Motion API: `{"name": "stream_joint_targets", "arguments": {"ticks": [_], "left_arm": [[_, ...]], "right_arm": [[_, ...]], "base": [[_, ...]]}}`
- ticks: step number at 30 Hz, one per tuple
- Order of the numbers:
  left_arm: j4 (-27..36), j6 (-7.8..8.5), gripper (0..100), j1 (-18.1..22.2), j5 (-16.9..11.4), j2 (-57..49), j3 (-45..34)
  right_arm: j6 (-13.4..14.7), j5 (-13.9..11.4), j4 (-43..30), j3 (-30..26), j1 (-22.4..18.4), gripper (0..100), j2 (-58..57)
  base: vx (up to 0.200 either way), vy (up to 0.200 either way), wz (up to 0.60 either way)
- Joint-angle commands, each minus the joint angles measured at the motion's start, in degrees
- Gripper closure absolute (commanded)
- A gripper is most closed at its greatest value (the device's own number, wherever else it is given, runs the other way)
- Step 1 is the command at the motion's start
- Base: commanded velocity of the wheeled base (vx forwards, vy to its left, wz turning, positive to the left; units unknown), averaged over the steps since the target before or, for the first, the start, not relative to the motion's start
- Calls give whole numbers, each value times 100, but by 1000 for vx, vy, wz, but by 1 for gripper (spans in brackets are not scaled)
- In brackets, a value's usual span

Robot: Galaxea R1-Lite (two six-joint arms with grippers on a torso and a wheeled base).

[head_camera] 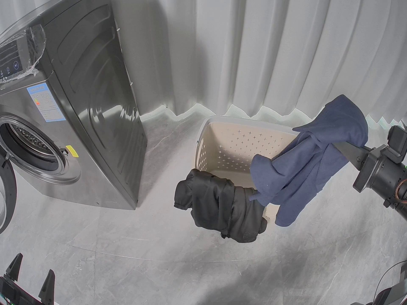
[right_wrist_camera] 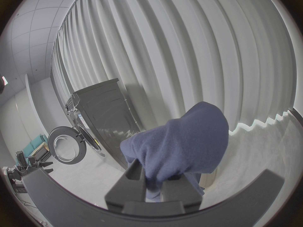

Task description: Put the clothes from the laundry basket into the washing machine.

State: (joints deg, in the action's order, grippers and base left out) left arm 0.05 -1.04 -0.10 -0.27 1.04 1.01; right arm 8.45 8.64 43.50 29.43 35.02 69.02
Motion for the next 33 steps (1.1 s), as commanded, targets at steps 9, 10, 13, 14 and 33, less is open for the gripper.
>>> {"name": "stream_joint_targets", "arguments": {"ticks": [9,10,13,14,33], "left_arm": [[4,-2,0,1,0,-104,-92],[4,-2,0,1,0,-104,-92],[4,-2,0,1,0,-104,-92],[4,-2,0,1,0,-104,-92],[4,-2,0,1,0,-104,-92]], "right_arm": [[17,6,1,-7,13,100,67],[17,6,1,-7,13,100,67],[17,15,1,2,13,100,67],[17,15,1,2,13,100,67],[25,-3,10,2,40,100,85]], "base": [[0,200,0],[0,200,0],[0,200,0],[0,200,0],[0,158,0]]}}
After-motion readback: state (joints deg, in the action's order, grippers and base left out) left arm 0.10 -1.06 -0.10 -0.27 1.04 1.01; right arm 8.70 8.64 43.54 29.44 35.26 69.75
